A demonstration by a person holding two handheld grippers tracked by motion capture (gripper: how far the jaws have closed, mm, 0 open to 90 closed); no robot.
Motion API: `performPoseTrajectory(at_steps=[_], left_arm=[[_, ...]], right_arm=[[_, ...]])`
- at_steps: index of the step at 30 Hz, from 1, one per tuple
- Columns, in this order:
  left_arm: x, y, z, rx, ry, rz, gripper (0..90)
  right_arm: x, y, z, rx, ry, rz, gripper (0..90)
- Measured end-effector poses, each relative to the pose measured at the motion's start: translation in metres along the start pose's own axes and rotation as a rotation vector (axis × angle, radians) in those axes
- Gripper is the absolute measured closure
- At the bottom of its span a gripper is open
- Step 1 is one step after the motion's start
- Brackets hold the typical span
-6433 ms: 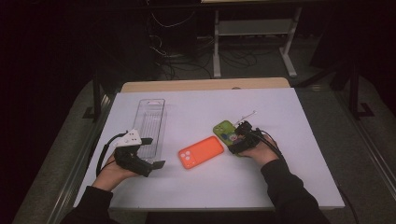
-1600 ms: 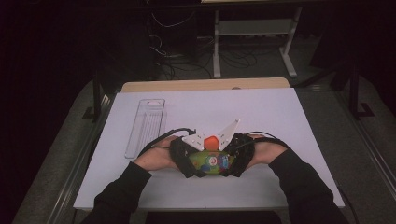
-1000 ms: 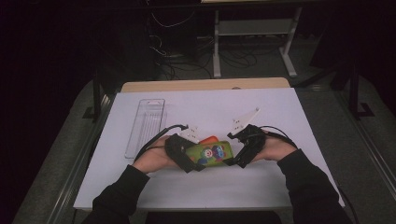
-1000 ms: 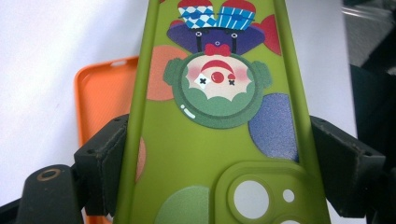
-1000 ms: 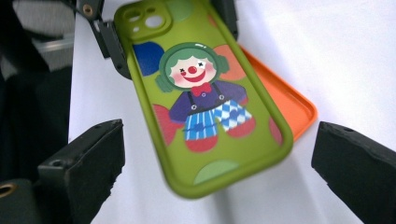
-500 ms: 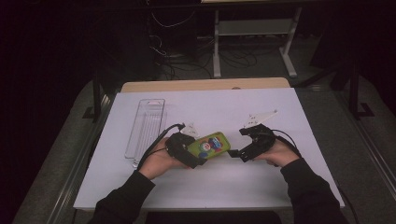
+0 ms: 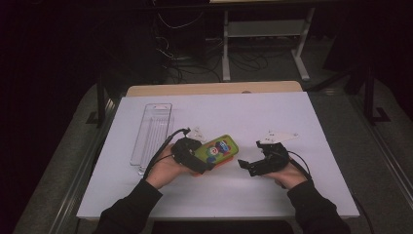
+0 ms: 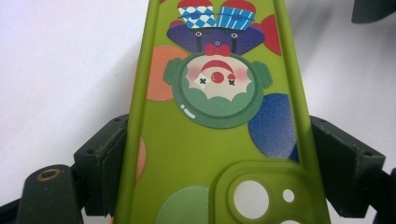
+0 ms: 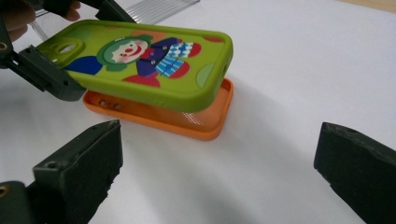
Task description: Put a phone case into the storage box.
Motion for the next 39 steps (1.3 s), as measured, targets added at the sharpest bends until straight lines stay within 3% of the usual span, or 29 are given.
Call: performPoseTrajectory(at_steps=[5,6,15,28,33,39], left_arm=[[0.0,0.0,0.001,0.001,-0.007,0.002,15.8],[0.0,-0.002,0.002,-0.001,-0.02,-0.017,15.8],[0.001,-0.003,0.003,0.005,-0.014,-0.006,15.8],[0.0,-0.003,0.003,0.008,-0.02,-0.012,15.8],[0.0,-0.003,0.003,0.01,-0.02,-0.02,15.8],[0.0,-0.003,0.003,0.011,-0.017,-0.014,15.8]], right_arm=[[0.005,0.001,-0.005,0.019,-0.015,-0.024,0.0],[0.005,0.001,-0.006,0.029,-0.013,-0.022,0.0],[0.006,0.002,-0.009,0.065,-0.008,-0.003,0.0],[0.005,-0.007,-0.013,0.135,-0.048,0.137,0.0],[0.003,-0.01,-0.012,0.161,-0.04,0.179,0.0],[0.002,-0.013,-0.011,0.158,-0.038,0.186,0.0]])
Point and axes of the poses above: each handheld gripper's, and its own axes: z roughly backward along the jaws, x roughly out of its underside, y roughly to its right, the point moved 2 cm from there along -z, roughly forward along the jaws, and after that the axes turned 8 degrees about -y, right-handed, at the moved point
